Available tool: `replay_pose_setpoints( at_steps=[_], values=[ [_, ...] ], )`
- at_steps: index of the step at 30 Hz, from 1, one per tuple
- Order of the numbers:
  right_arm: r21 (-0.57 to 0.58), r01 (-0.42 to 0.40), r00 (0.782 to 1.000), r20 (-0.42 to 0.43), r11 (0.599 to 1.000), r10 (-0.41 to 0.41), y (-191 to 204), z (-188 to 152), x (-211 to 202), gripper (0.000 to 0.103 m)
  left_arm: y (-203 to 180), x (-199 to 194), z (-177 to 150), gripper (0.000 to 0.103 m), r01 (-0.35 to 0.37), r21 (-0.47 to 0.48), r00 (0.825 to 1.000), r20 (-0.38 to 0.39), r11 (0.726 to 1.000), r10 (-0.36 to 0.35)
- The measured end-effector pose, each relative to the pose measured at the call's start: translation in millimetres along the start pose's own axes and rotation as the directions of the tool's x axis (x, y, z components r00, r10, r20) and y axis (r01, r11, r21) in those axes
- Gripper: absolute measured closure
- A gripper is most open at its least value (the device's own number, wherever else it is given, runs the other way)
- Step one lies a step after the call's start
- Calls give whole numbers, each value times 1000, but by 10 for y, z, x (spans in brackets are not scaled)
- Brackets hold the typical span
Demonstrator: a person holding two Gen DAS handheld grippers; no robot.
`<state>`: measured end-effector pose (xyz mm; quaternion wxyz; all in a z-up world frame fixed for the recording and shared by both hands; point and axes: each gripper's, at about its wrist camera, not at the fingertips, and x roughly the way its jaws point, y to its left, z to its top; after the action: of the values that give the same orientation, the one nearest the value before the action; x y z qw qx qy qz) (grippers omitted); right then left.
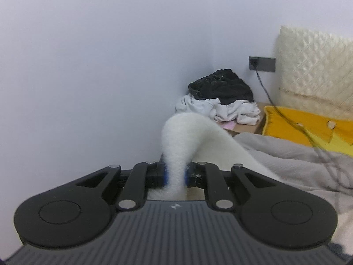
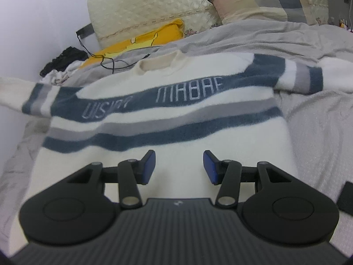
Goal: Fold large clothes
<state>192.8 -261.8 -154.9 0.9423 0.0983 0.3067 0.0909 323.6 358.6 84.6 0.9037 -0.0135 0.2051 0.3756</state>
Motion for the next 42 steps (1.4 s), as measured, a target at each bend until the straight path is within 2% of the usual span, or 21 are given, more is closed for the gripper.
replay_pose_setpoints(
  at_steps=[2, 4, 5, 8, 11, 13, 15, 18, 20, 21, 22, 28, 31, 34, 37, 38, 42],
  values=[
    [-3, -5, 1000, -18, 1000, 5, 5, 3, 110, 53, -58, 272, -120, 88, -21, 10, 1000, -22, 1000, 21],
    [-4, -5, 999, -35, 1000, 5, 12, -6, 204, 53, -82, 599, -358, 88, -44, 13, 995, -86, 999, 45],
    [-3, -6, 999, -45, 1000, 6, 8, -9, 261, 53, -108, 772, -499, 88, -38, 53, 991, -125, 998, 44],
    [-7, -14, 997, -78, 1000, 13, 18, -21, 387, 53, -86, 1149, -953, 88, -23, 147, 970, -236, 989, 57],
    [-48, -18, 996, -87, 999, 14, 50, -37, 454, 52, 49, 1406, -1271, 88, -11, 130, 940, -336, 992, 54],
    [-61, -21, 996, -88, 998, 16, 54, -52, 476, 51, 97, 1420, -1414, 88, 8, 136, 942, -333, 991, 38],
    [-65, -24, 996, -88, 998, 18, 50, -56, 479, 51, 75, 1378, -1467, 88, 20, 162, 950, -311, 987, 32],
    [-58, -29, 996, -91, 998, 24, 36, -45, 459, 51, 106, 1227, -1452, 84, 45, 167, 950, -312, 985, 10],
    [-53, -32, 995, -96, 998, 26, 36, -34, 435, 51, 116, 1116, -1452, 68, 46, 153, 948, -319, 987, 5],
    [-52, -32, 995, -95, 998, 27, 39, -34, 437, 51, 119, 1070, -1433, 51, 49, 140, 944, -330, 989, 0],
    [-50, -36, 995, -95, 998, 31, 39, -33, 421, 51, 135, 957, -1427, 43, 51, 129, 942, -335, 990, -4],
    [-12, -74, 992, -107, 997, 72, 32, -25, 290, 51, 112, 212, -1313, 42, 151, 120, 932, -349, 981, -101],
    [-29, -83, 992, -93, 996, 79, 52, -42, 190, 51, 50, -249, -1280, 42, 250, 102, 917, -345, 963, -201],
    [-49, -65, 995, -82, 997, 61, 50, -41, 106, 51, -77, -780, -1317, 42, 351, 127, 892, -346, 928, -291],
    [-45, -71, 996, -60, 996, 69, 27, -27, -36, 51, -214, -1304, -1412, 42, 439, 132, 858, -357, 889, -370],
    [-46, -72, 996, -55, 996, 69, 28, -25, -93, 51, -250, -1463, -1467, 42, 468, 119, 841, -363, 876, -401],
    [-44, -82, 996, -47, 996, 80, 34, -38, -305, 51, -420, -2122, -1871, 42, 593, 54, 736, -443, 804, -513]
  ],
)
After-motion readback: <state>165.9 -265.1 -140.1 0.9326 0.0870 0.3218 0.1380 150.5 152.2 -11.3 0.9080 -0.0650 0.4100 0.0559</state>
